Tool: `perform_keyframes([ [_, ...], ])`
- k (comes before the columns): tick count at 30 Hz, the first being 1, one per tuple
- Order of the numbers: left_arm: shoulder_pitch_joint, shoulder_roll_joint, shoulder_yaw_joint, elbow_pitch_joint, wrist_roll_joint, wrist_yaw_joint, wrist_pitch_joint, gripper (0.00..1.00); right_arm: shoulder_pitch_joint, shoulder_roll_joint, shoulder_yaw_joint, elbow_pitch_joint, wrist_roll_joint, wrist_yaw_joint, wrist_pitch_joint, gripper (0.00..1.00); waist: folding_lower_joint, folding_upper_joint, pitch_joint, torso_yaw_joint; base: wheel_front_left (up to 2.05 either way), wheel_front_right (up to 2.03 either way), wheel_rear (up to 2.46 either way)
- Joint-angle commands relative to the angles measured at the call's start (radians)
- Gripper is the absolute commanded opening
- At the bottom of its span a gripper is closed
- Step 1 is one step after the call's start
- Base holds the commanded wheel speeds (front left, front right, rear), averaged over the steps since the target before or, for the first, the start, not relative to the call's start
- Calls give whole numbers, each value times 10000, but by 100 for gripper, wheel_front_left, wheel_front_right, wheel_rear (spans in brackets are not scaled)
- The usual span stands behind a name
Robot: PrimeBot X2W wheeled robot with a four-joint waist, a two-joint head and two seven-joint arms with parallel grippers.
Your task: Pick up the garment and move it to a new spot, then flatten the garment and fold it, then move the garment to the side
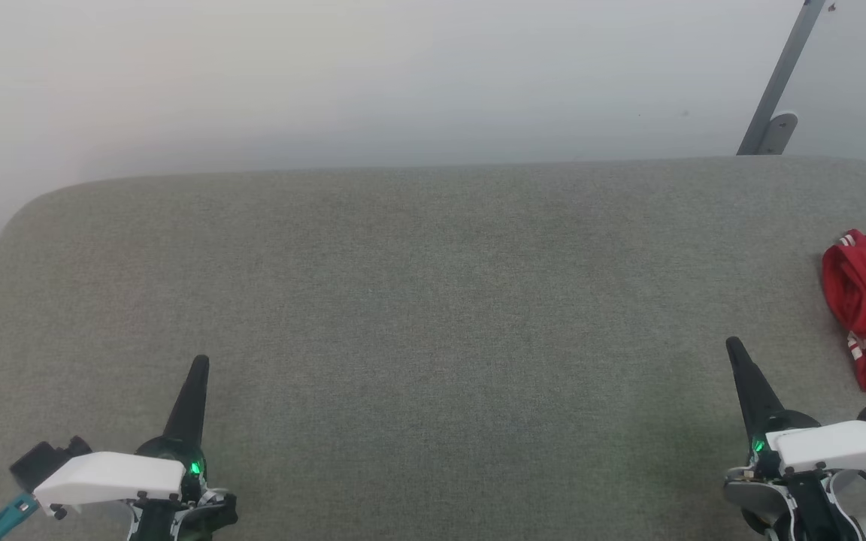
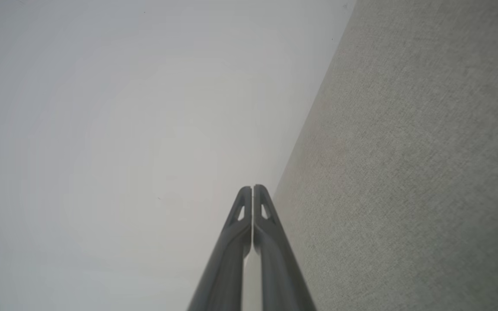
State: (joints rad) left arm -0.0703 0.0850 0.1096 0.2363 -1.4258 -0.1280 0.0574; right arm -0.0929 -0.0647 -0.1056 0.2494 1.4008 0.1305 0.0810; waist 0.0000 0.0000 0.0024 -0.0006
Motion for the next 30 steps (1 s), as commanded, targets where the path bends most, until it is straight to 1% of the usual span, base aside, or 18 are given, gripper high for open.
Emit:
perform_keyframes([
  [1, -249, -14, 50, -17, -125, -37, 44, 0, -200, 17, -41, -89, 150, 3, 44, 0, 0, 0, 0, 0, 0, 0, 0],
  [30, -427, -372, 64, 89, -1840, -47, 600, 0, -187, 175, -102, -64, 2114, 4, 347, 0, 0, 0, 7, 6, 0, 0, 0],
])
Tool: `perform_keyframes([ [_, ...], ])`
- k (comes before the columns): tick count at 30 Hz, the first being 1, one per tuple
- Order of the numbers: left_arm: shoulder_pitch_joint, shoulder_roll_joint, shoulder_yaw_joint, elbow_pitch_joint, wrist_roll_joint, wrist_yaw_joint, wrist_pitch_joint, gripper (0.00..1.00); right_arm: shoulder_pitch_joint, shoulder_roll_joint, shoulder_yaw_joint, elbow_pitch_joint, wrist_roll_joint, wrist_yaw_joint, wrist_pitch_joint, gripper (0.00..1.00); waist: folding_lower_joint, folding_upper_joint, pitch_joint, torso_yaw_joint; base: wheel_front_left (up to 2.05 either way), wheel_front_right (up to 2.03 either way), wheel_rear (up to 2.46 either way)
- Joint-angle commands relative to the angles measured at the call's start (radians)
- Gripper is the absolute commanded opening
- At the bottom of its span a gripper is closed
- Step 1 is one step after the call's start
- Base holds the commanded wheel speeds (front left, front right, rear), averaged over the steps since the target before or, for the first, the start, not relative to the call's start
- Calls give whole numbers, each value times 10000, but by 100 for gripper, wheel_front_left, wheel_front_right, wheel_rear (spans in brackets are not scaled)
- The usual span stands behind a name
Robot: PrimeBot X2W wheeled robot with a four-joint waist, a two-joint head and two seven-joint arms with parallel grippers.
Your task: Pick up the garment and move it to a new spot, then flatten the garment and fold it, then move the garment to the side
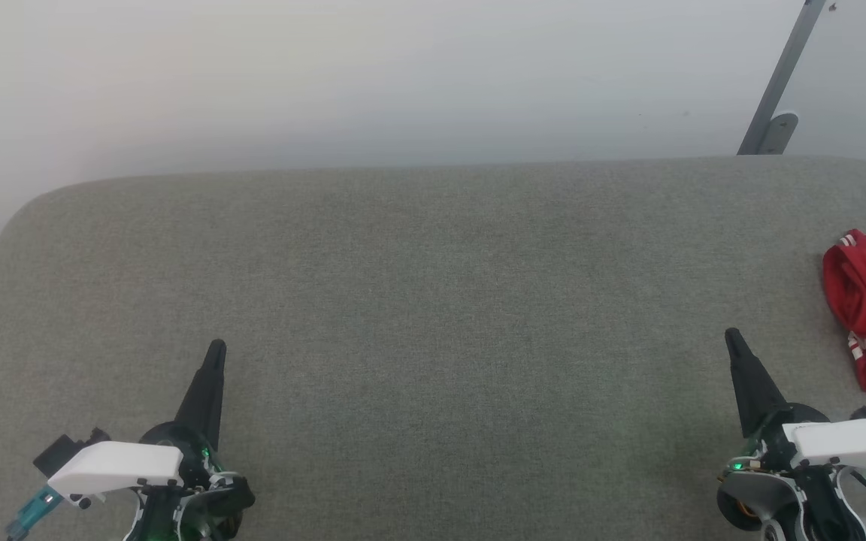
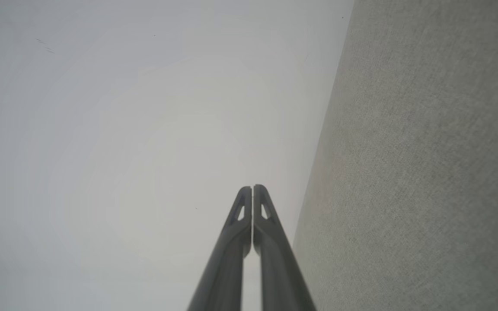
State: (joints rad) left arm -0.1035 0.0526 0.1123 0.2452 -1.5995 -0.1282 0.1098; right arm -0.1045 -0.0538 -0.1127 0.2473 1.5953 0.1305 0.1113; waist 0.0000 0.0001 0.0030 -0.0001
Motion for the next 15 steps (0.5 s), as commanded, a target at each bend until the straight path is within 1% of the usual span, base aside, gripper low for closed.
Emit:
perform_keyframes([
  [1, -108, -61, 38, 5, -167, -46, 81, 0, -72, 67, -33, -42, 236, 4, 54, 0, 0, -1, 0, 1, 0, 0, 0],
  [15, -109, -54, 35, 2, -145, -46, 78, 0, -62, 61, -27, -39, 192, 4, 50, 0, 0, -1, 0, 1, 0, 0, 0],
])
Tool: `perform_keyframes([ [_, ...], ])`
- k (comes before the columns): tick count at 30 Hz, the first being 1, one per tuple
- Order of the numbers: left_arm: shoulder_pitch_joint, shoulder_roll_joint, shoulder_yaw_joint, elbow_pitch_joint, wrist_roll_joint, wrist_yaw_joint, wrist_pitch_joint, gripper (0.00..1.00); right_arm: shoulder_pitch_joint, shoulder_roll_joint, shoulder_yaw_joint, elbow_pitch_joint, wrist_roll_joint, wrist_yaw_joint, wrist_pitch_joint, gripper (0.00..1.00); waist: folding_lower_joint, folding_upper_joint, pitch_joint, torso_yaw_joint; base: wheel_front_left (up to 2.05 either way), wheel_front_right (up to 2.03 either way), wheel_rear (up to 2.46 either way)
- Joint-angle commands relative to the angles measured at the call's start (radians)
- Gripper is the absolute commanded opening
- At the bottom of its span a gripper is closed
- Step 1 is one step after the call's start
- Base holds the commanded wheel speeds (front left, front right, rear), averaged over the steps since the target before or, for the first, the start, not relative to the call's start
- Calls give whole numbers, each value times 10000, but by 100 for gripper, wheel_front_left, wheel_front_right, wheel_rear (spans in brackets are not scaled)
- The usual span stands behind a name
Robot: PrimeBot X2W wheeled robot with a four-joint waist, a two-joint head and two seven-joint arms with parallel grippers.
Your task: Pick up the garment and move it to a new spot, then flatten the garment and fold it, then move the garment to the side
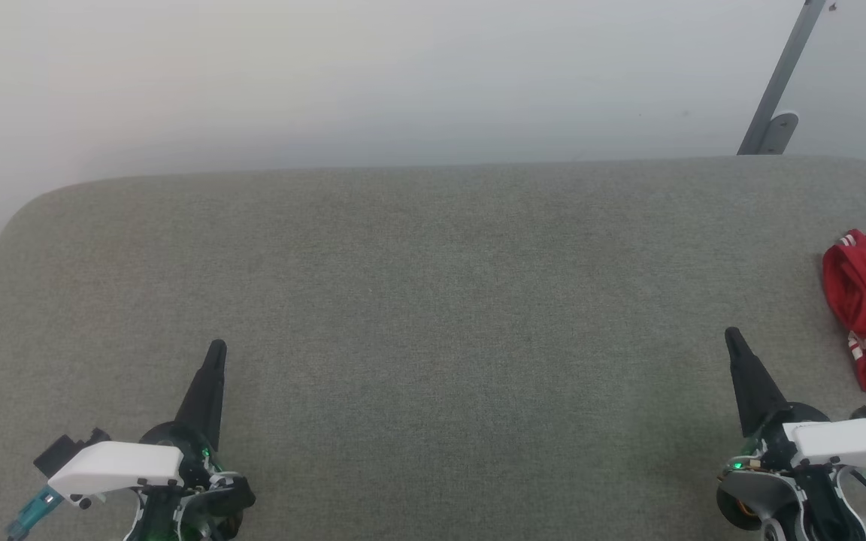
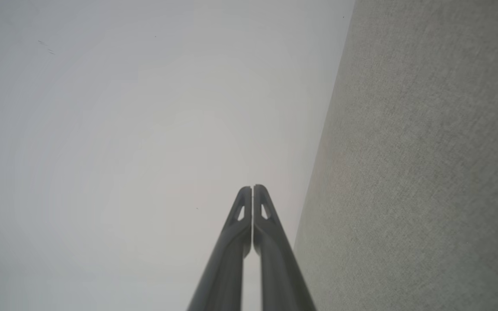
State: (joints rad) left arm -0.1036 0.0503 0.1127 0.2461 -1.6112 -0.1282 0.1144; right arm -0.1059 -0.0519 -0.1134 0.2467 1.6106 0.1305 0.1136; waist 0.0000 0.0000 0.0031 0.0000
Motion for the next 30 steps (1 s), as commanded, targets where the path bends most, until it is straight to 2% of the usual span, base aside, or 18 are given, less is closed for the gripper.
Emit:
perform_keyframes([
  [1, -108, -31, 31, -8, -28, -46, 34, 0, -48, 42, -19, -34, 41, 4, 27, 0, 0, 0, 0, 0, 0, 0, 0],
  [30, -107, -31, 28, -9, -31, -46, 31, 0, -47, 40, -17, -34, 41, 4, 25, 0, 0, 0, 0, 0, 0, 0, 0],
])
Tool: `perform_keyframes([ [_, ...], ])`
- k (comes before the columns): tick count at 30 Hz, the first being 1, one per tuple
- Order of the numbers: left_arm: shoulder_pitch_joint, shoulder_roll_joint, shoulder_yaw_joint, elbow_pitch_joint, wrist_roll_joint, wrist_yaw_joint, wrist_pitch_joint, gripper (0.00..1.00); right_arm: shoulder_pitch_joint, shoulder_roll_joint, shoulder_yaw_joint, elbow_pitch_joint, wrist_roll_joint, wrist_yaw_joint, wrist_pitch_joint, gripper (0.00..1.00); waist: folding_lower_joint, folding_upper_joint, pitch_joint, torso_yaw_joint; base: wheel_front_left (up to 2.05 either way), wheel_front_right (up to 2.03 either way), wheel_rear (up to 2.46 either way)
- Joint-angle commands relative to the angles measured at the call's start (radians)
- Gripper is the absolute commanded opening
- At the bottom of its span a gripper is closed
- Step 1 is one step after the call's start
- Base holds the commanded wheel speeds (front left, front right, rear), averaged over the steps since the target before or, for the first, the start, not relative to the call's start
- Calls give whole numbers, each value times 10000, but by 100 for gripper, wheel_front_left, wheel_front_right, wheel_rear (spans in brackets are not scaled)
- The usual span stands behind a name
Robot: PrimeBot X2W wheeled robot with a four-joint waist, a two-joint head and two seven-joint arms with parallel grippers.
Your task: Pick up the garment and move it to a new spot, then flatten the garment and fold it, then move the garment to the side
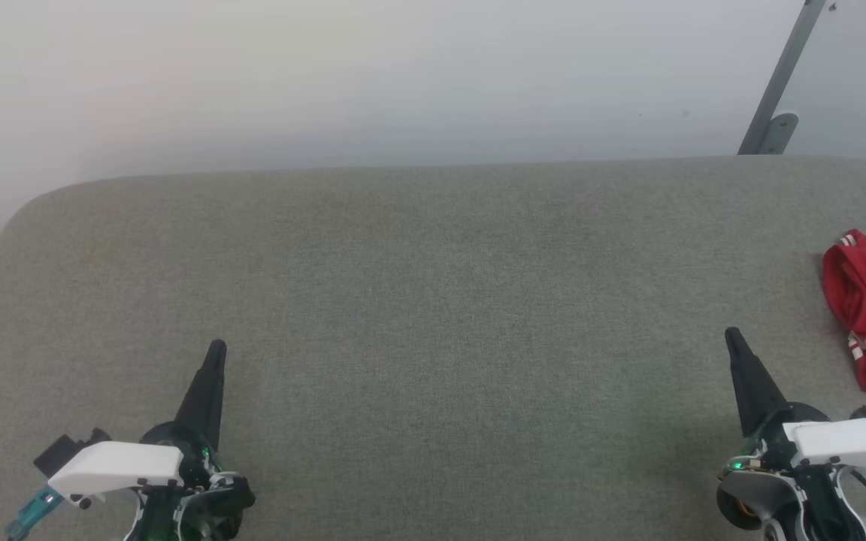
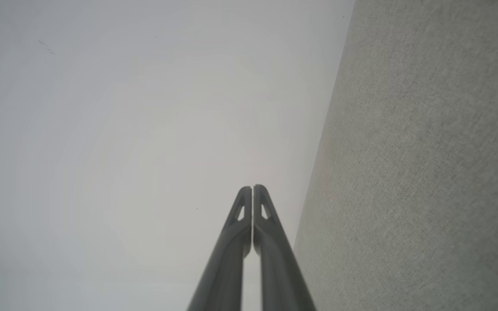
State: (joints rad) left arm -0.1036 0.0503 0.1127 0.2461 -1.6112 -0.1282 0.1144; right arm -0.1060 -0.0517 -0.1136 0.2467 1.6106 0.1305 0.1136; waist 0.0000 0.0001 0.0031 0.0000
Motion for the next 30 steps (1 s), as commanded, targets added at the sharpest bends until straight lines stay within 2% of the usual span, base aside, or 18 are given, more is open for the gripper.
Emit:
perform_keyframes([
  [1, -107, -31, 28, -9, -31, -46, 31, 0, -46, 38, -15, -34, 41, 4, 25, 0, 0, -1, 0, 0, 0, 0, 0],
  [30, -107, -31, 26, -10, -33, -46, 29, 0, -45, 39, -15, -33, 42, 4, 23, 0, 0, -1, 0, 0, 0, 0, 0],
])
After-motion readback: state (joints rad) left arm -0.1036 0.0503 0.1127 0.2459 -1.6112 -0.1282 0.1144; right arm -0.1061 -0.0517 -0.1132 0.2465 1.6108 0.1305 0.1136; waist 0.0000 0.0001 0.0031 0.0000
